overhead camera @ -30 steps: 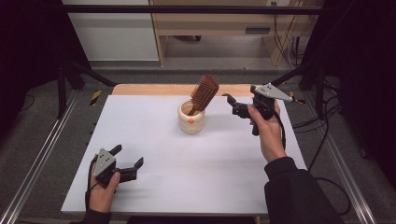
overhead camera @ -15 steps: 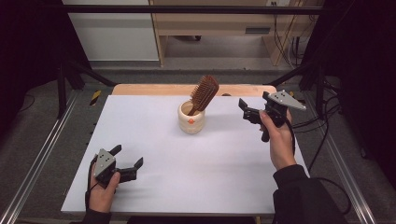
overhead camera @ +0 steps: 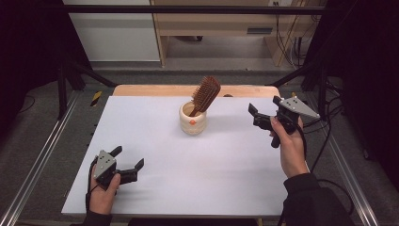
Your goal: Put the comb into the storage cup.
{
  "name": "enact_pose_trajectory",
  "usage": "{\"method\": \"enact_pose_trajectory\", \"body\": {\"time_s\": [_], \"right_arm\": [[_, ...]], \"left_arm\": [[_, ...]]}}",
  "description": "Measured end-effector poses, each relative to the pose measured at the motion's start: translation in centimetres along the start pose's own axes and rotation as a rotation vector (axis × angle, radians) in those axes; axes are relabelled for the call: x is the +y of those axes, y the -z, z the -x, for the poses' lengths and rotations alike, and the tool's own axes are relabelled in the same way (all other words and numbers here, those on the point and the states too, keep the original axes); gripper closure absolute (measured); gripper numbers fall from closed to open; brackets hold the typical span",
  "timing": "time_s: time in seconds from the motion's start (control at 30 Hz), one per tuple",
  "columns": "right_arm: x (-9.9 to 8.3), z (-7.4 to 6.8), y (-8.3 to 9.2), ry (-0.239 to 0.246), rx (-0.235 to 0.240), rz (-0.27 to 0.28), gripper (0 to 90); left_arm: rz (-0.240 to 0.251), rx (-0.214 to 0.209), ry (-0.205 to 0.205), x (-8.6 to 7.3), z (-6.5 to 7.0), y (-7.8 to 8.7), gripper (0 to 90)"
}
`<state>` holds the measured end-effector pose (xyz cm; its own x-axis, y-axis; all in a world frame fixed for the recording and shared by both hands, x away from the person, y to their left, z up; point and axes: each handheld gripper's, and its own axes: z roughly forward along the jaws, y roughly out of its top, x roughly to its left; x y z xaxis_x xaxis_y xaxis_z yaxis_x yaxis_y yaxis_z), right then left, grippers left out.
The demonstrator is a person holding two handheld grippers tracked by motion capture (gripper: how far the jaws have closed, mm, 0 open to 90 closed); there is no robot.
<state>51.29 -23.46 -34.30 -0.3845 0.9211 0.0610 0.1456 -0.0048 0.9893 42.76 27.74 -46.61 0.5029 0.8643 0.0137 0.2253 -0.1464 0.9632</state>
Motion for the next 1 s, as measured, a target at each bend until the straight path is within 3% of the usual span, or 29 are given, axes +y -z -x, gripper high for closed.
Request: {"method": "enact_pose_trajectory", "body": {"time_s": [0.47, 1.0], "right_arm": [[-0.1, 1.6, 2.1, -0.003, -0.011, 0.017, 3.9], [-2.0, 2.4, 4.1, -0.006, -0.01, -0.008, 3.7]], "left_arm": [[0.004, 0.003, 0.005, 0.0, -0.1, 0.1, 1.9], [0.005, 0.005, 0.005, 0.0, -0.1, 0.2, 1.9]]}}
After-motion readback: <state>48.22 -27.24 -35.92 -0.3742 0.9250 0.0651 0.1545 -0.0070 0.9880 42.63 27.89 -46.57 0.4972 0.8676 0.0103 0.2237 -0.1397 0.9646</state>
